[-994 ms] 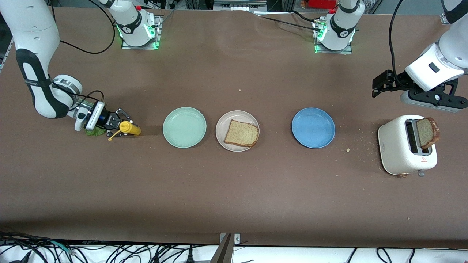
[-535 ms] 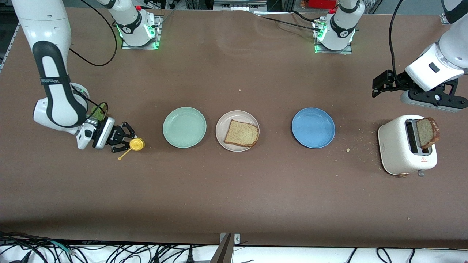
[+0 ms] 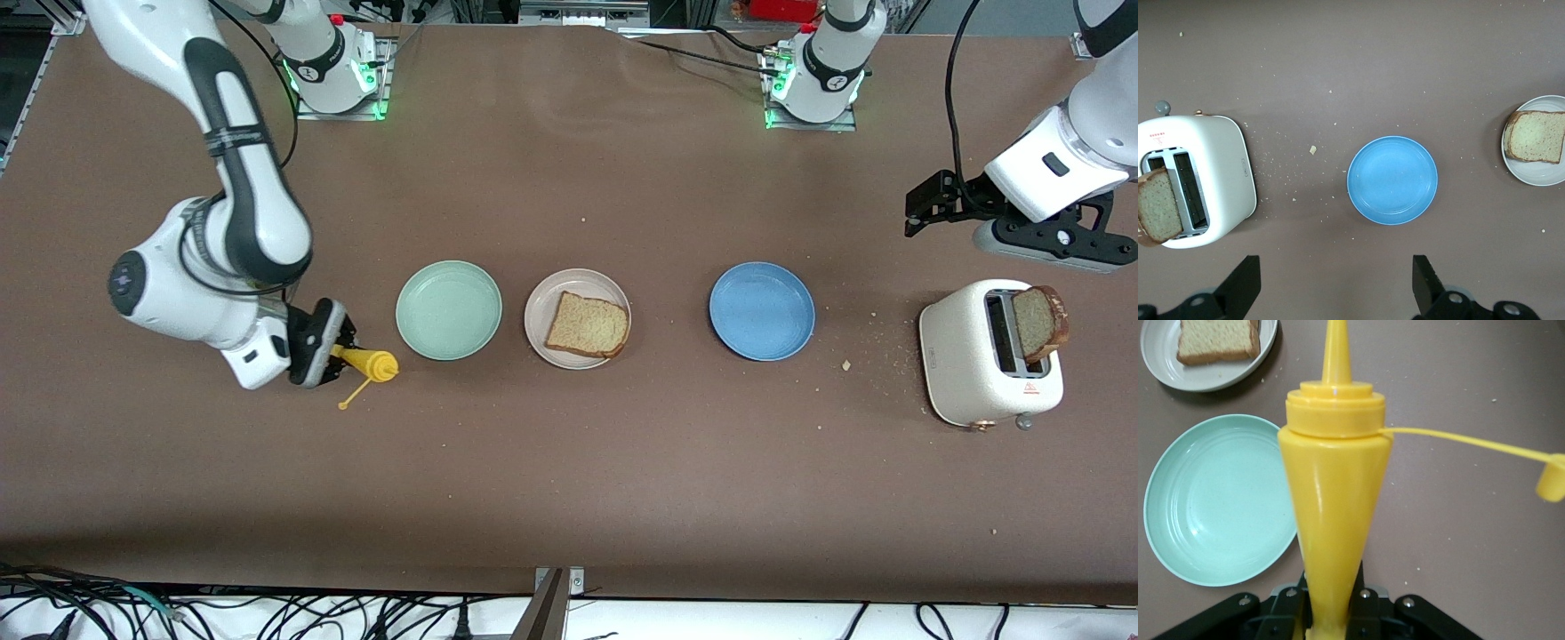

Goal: Make sandwich in beige plate with both arms
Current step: 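Move the bottle over the bread on the beige plate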

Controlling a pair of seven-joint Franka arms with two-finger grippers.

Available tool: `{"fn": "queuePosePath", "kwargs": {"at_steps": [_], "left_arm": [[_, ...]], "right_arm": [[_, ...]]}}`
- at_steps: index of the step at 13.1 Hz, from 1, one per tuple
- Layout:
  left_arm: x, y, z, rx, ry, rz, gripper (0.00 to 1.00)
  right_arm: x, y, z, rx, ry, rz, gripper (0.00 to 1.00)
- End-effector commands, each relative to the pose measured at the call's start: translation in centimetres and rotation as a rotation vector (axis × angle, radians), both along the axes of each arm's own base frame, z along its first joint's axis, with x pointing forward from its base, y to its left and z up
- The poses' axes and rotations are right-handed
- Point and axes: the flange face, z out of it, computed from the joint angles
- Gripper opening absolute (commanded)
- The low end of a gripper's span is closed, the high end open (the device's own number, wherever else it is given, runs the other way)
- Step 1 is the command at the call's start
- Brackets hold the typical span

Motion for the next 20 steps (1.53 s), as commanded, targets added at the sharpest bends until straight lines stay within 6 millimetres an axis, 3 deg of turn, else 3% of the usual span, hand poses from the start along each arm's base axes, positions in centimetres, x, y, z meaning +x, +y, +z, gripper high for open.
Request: {"fn": "queuePosePath", "kwargs": {"at_steps": [1, 3, 6, 9, 15, 18, 20], "left_arm": [[-0.4, 0.1, 0.6, -0.007, -0.011, 0.001, 1.00], [-0.4, 0.1, 0.6, -0.007, -0.011, 0.001, 1.00], [-0.4, 0.1, 0.6, -0.007, -0.011, 0.001, 1.00], [-0.4, 0.1, 0.6, -0.007, -0.011, 0.001, 1.00], [-0.4, 0.1, 0.6, -0.007, -0.011, 0.001, 1.00], [-0.4, 0.1, 0.6, -0.007, -0.011, -0.001, 1.00], [-0.4, 0.1, 0.6, -0.007, -0.011, -0.001, 1.00]], "right_arm": [[-0.4, 5.0, 2.4, -0.147, -0.035, 0.012, 0.00], [-1.9, 10.3, 3.0, -0.263, -0.068, 0.028, 0.00], [-4.3, 16.0, 3.3, -0.387, -0.133, 0.058, 0.00], [-6.8, 20.2, 2.5, -0.514, -0.188, 0.082, 0.00], [-11.9, 30.1, -3.2, -0.800, -0.280, 0.043, 0.00], [-13.8, 32.7, -6.4, -0.870, -0.322, 0.029, 0.00], [-14.5, 33.2, -7.4, -0.903, -0.351, 0.025, 0.00]]}}
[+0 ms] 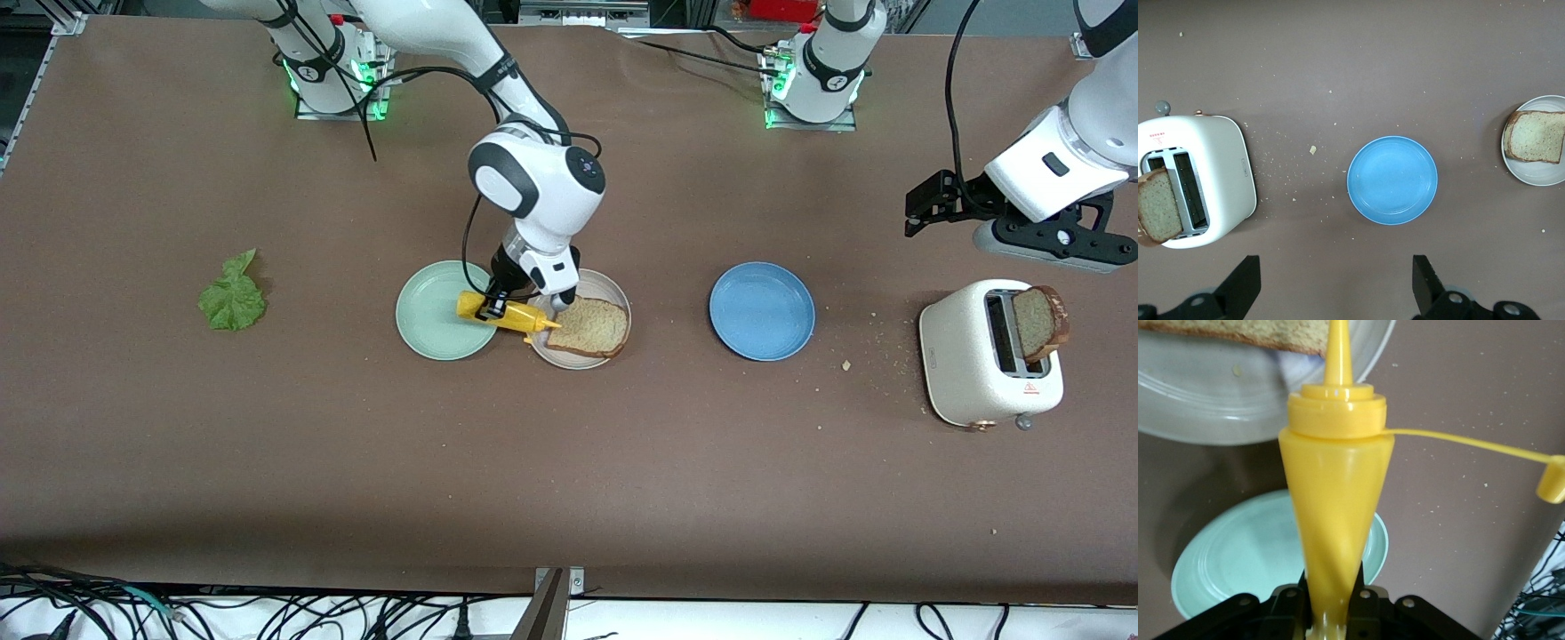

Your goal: Make sandwich in beige plate with both arms

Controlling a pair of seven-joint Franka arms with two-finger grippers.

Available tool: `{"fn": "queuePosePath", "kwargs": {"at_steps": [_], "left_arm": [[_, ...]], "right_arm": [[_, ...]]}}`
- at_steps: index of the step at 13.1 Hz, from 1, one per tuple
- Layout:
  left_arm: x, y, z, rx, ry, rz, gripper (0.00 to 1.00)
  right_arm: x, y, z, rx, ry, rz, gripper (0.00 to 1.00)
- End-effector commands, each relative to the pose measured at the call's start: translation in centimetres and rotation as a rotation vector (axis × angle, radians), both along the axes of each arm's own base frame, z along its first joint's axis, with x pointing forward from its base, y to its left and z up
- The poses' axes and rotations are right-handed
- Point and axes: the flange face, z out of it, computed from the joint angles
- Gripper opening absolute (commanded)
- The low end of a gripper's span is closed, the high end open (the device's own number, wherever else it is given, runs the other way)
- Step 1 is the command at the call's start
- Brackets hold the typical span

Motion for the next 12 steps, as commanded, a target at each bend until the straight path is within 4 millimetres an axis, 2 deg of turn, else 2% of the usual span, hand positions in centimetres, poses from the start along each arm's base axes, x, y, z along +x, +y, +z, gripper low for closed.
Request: {"fn": "queuePosePath", "kwargs": {"at_steps": [1, 3, 5, 6, 9, 11, 12], "left_arm": [[-0.4, 0.1, 0.6, -0.007, -0.011, 0.001, 1.00], [-0.4, 0.1, 0.6, -0.007, -0.011, -0.001, 1.00], [-0.4, 0.1, 0.6, -0.007, -0.011, -0.001, 1.00], [-0.4, 0.1, 0.6, -0.007, -0.011, -0.001, 1.00], [-0.4, 0.1, 0.6, -0.007, -0.011, -0.001, 1.00], [-0.4, 0.1, 0.6, -0.007, -0.011, -0.001, 1.00], [-0.4, 0.1, 0.6, -0.007, -0.011, -0.001, 1.00]], "right_arm": [[0.2, 0.6, -0.1, -0.046, -0.046, -0.009, 0.00], [1.1, 0.0, 1.0, -0.041, -0.046, -0.010, 0.00], [3.6, -2.6, 4.0, -0.002, -0.006, -0.033, 0.00], [5.0, -4.2, 6.2, 0.047, 0.037, -0.044, 0.00], [9.8, -12.3, 12.5, 0.199, 0.136, -0.100, 0.00], [11.6, -17.3, 14.9, 0.290, 0.209, -0.121, 0.00], [12.3, -19.9, 15.4, 0.340, 0.236, -0.155, 0.00]]}}
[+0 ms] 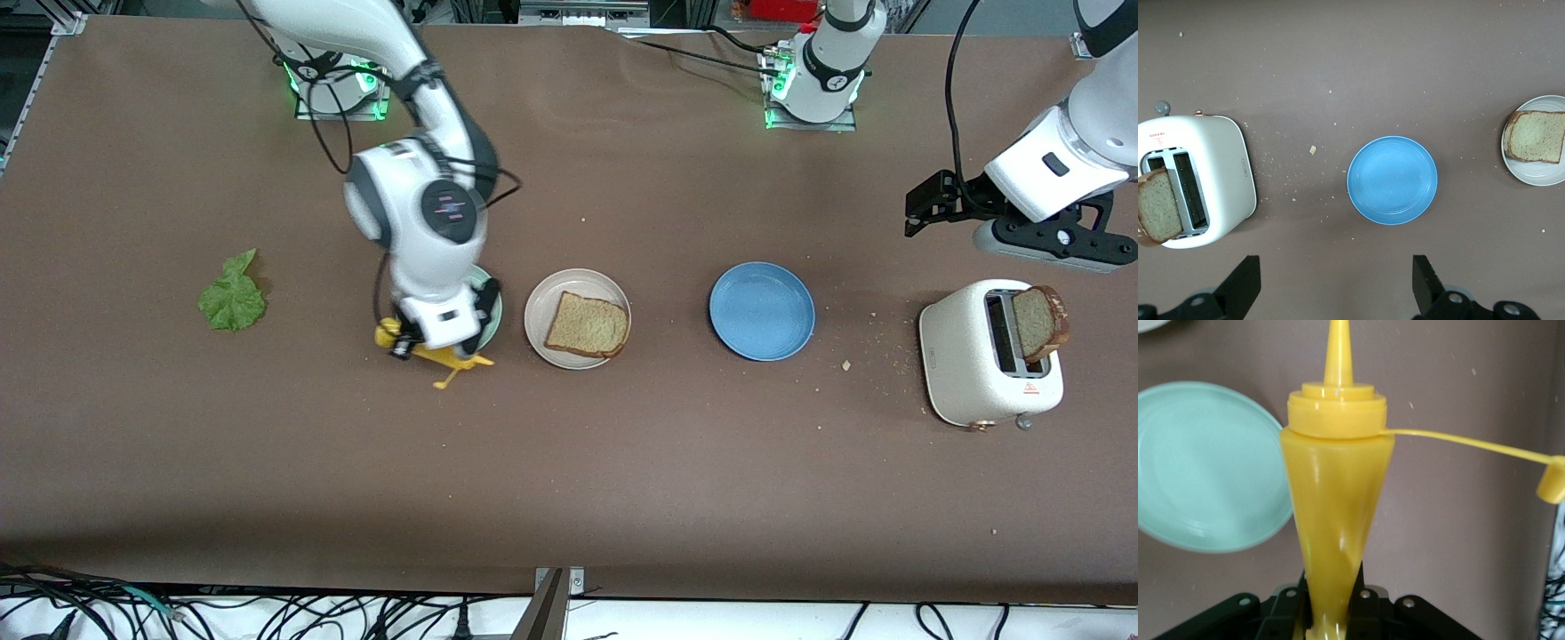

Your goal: Make sandwich in beige plate with both arms

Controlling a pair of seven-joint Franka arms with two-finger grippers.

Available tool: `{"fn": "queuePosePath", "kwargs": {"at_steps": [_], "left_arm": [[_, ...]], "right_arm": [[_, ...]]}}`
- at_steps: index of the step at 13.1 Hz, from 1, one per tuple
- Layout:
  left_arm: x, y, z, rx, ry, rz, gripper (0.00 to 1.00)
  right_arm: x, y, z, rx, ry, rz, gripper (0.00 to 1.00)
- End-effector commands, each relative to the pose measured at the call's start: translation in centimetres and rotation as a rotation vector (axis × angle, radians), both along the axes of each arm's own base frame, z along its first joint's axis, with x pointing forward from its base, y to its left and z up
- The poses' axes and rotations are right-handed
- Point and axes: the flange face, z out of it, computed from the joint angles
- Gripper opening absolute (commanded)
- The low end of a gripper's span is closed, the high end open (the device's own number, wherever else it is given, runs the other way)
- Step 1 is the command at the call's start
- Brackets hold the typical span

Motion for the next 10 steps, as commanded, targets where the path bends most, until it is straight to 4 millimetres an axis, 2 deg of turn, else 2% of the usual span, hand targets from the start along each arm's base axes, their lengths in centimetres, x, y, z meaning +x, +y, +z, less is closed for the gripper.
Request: {"fn": "queuePosePath", "kwargs": {"at_steps": [1, 3, 4, 7, 10], "left_arm": [[-0.4, 0.1, 0.6, -0.007, -0.011, -0.001, 1.00], [-0.4, 0.1, 0.6, -0.007, -0.011, -0.001, 1.00], [-0.4, 0.1, 0.6, -0.007, -0.011, -0.001, 1.00], [-0.4, 0.1, 0.6, -0.007, -0.011, -0.001, 1.00], [-0.4, 0.1, 0.6, -0.007, -0.011, -0.001, 1.00]], "right_arm": [[0.4, -6.2, 1.6, 0.138, 0.083, -0.059, 0.00], [1.4, -11.2, 1.8, 0.257, 0.140, -0.066, 0.00], [1.9, -14.4, 1.7, 0.339, 0.164, -0.079, 0.00], [2.4, -22.4, -0.4, 0.611, 0.201, -0.057, 0.00], [0.6, -27.3, -2.2, 0.785, 0.189, -0.004, 0.00]]}}
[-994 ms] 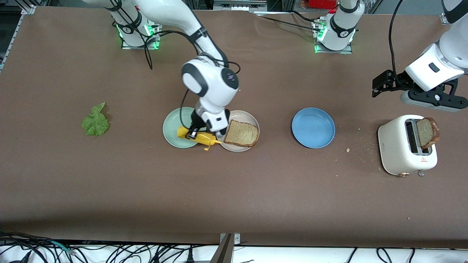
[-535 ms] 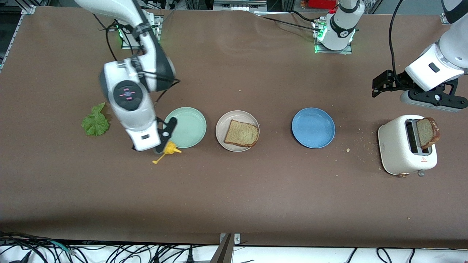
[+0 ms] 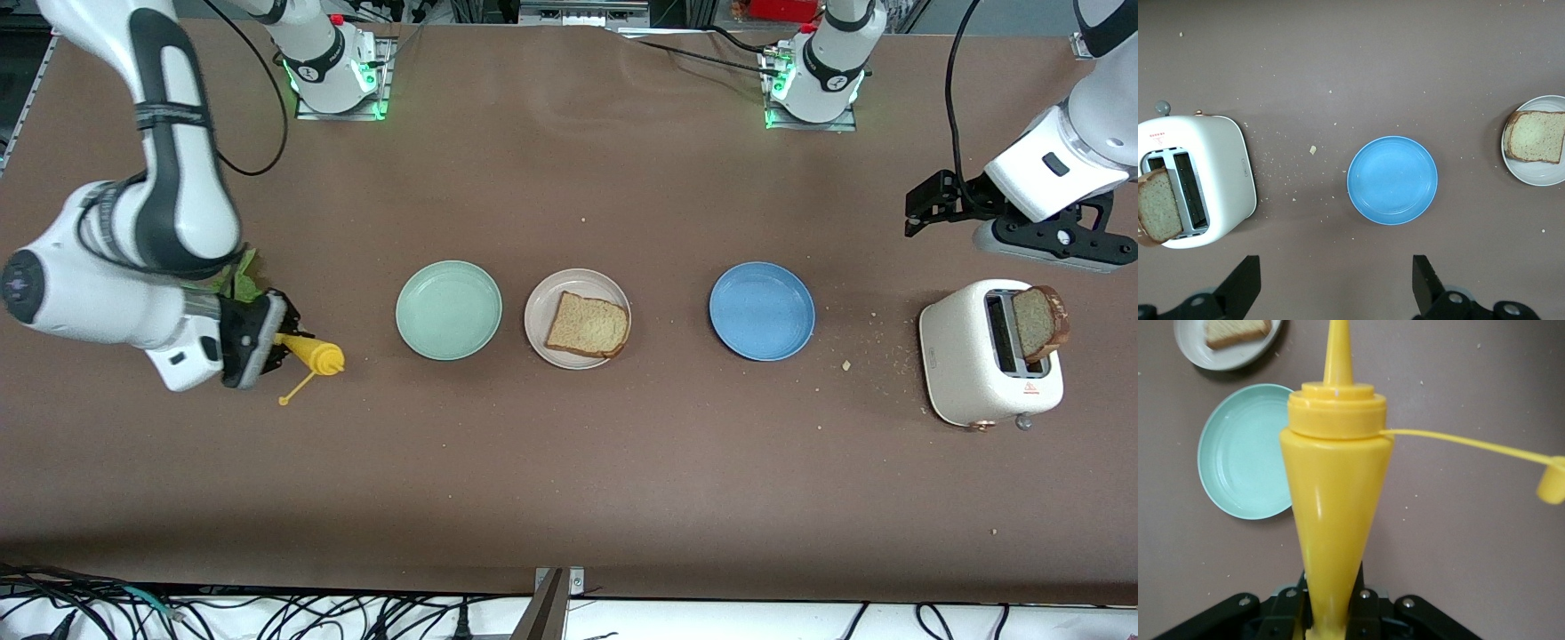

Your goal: Make sandwich in beige plate with both arms

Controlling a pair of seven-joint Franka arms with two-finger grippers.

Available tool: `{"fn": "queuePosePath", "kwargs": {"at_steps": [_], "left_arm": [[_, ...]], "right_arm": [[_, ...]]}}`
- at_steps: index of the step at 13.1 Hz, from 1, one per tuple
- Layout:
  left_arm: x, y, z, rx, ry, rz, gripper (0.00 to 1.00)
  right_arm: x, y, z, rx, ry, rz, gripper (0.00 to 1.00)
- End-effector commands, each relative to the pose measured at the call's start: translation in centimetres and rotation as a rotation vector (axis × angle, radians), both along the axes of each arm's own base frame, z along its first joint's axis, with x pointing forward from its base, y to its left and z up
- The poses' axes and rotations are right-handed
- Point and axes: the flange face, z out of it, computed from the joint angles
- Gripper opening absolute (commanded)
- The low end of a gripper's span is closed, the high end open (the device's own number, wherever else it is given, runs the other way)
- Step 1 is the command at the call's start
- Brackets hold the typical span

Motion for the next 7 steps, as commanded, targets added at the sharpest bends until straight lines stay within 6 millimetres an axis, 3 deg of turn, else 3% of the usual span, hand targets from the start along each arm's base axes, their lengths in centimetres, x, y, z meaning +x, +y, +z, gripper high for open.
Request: {"fn": "queuePosePath", "kwargs": {"at_steps": [1, 4, 7], "left_arm": [[-0.4, 0.1, 0.6, -0.007, -0.011, -0.001, 1.00], [-0.4, 0.1, 0.6, -0.007, -0.011, -0.001, 1.00], [-0.4, 0.1, 0.6, -0.007, -0.011, -0.001, 1.00]], "right_arm": [[-3.2, -2.7, -0.9, 0.163, -0.030, 0.021, 0.00], [-6.8, -6.7, -5.5, 0.384, -0.089, -0.008, 0.00], [-10.5, -9.1, -9.8, 0.571, -0.157, -0.038, 0.00]]}}
